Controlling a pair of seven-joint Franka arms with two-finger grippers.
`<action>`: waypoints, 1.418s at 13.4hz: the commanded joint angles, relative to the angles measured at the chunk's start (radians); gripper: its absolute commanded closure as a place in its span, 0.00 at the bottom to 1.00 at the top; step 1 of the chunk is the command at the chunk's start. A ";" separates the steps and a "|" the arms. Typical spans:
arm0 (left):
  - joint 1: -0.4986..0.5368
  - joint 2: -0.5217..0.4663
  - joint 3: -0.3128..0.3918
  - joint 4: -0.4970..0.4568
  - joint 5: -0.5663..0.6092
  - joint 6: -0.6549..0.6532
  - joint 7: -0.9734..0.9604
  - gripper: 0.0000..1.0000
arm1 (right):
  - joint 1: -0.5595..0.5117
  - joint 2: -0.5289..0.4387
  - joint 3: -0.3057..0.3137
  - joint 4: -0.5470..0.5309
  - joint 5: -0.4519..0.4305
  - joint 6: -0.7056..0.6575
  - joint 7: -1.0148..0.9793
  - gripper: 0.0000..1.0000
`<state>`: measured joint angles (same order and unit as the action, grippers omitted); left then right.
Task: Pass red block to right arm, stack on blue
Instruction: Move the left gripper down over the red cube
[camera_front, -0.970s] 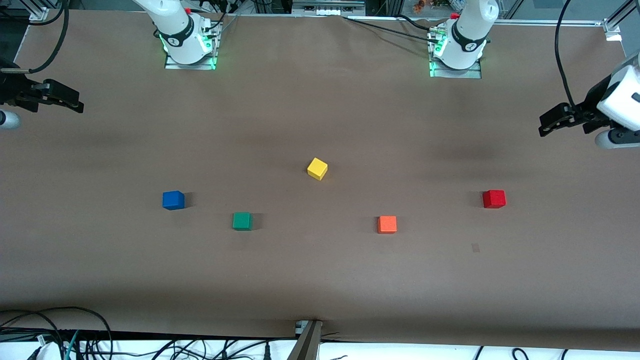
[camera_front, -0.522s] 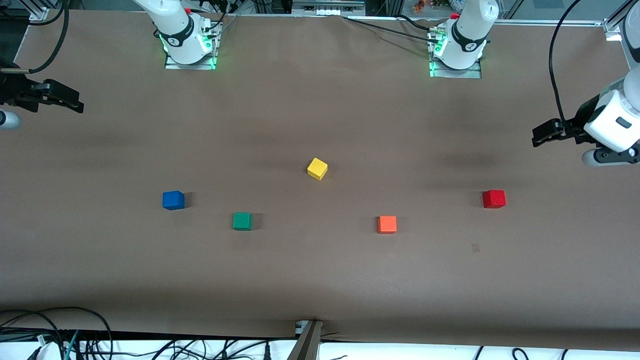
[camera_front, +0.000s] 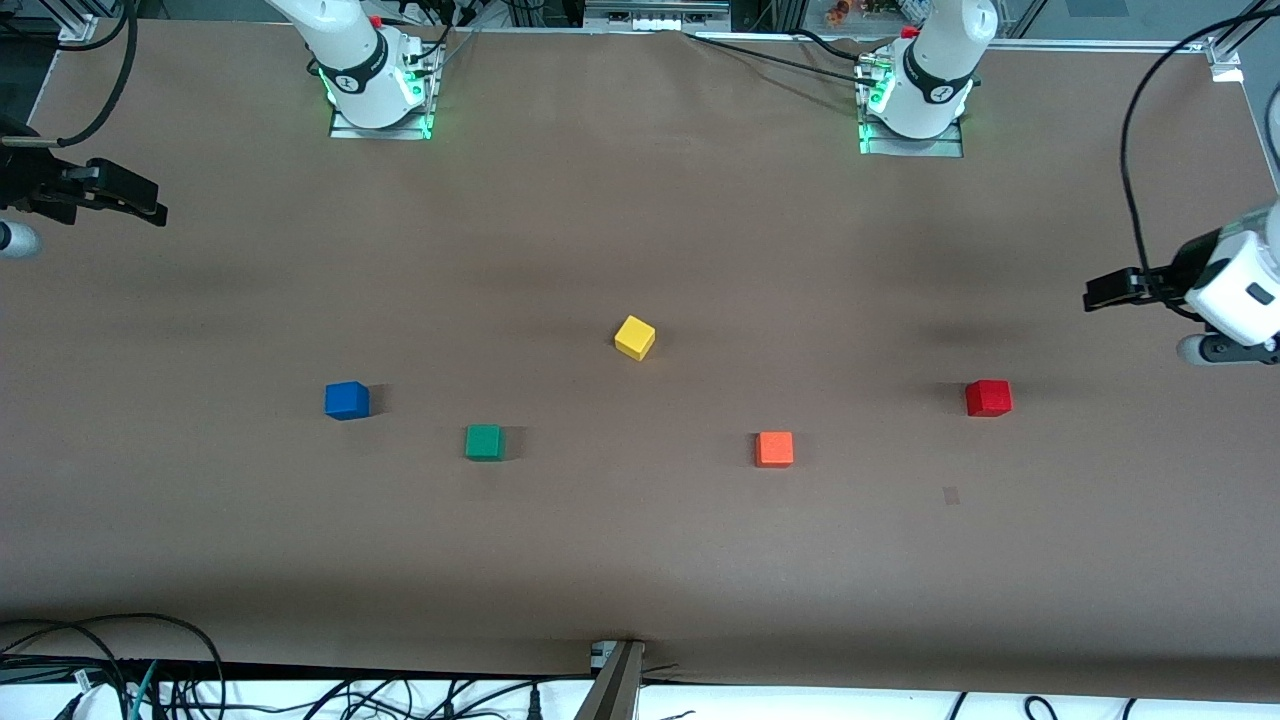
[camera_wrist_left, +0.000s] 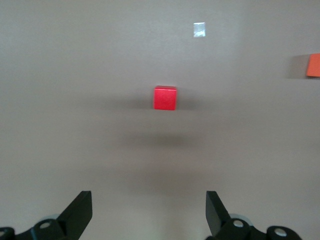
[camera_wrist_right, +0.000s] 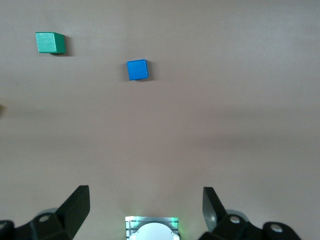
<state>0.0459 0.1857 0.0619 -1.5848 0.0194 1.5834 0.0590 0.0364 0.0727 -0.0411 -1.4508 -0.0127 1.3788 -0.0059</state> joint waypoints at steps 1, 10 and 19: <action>0.066 -0.003 -0.007 -0.113 -0.051 0.125 0.097 0.00 | -0.010 0.010 0.003 0.024 0.014 -0.007 -0.009 0.00; 0.060 0.185 -0.030 -0.231 -0.053 0.490 0.090 0.00 | -0.009 0.010 0.003 0.026 0.013 -0.006 -0.011 0.00; 0.054 0.376 -0.031 -0.230 -0.133 0.684 0.090 0.00 | -0.010 0.010 0.001 0.026 0.013 -0.006 -0.003 0.00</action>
<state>0.1046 0.5447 0.0319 -1.8290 -0.0804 2.2592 0.1398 0.0361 0.0739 -0.0432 -1.4493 -0.0126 1.3794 -0.0058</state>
